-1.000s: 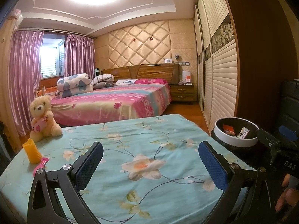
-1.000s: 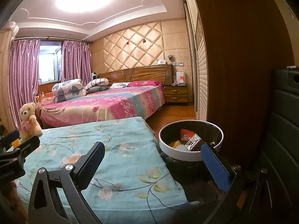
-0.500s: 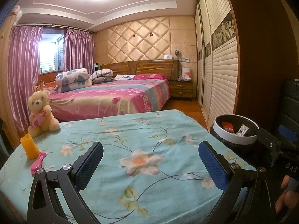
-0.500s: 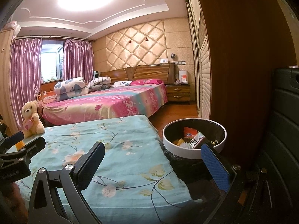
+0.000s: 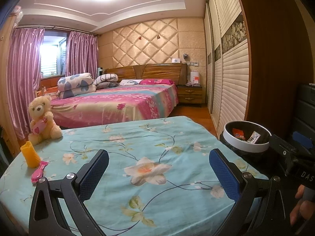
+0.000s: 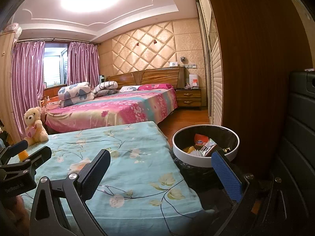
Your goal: Collect trash
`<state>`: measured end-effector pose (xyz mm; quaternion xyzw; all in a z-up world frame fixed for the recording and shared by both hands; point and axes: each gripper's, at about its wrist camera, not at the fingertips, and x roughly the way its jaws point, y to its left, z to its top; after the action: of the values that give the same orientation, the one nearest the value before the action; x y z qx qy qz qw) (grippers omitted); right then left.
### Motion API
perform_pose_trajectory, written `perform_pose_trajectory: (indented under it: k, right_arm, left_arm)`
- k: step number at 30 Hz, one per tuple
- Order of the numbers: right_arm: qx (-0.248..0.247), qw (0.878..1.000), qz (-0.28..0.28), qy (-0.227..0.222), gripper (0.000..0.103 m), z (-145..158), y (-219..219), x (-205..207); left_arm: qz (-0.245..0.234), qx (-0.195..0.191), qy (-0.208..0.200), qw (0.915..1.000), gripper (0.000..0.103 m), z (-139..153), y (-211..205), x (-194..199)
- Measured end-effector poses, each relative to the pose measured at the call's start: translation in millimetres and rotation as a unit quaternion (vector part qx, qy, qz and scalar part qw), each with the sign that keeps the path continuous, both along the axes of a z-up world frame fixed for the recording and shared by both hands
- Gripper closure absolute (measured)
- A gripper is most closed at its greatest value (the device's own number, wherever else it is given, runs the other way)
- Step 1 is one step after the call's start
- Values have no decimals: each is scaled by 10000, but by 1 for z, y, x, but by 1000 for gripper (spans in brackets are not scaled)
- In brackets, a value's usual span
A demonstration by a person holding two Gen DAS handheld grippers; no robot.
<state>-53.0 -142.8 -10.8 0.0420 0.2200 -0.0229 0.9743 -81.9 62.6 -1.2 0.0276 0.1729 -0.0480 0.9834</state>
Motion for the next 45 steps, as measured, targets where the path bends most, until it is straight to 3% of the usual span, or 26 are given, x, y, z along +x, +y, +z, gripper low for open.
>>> perform_pose_trajectory:
  k: [45]
  right_arm:
    - [36,9999,112,67,0,3,8,-1]
  left_arm:
    - [-76,-88,136,9998,1,-1,1,5]
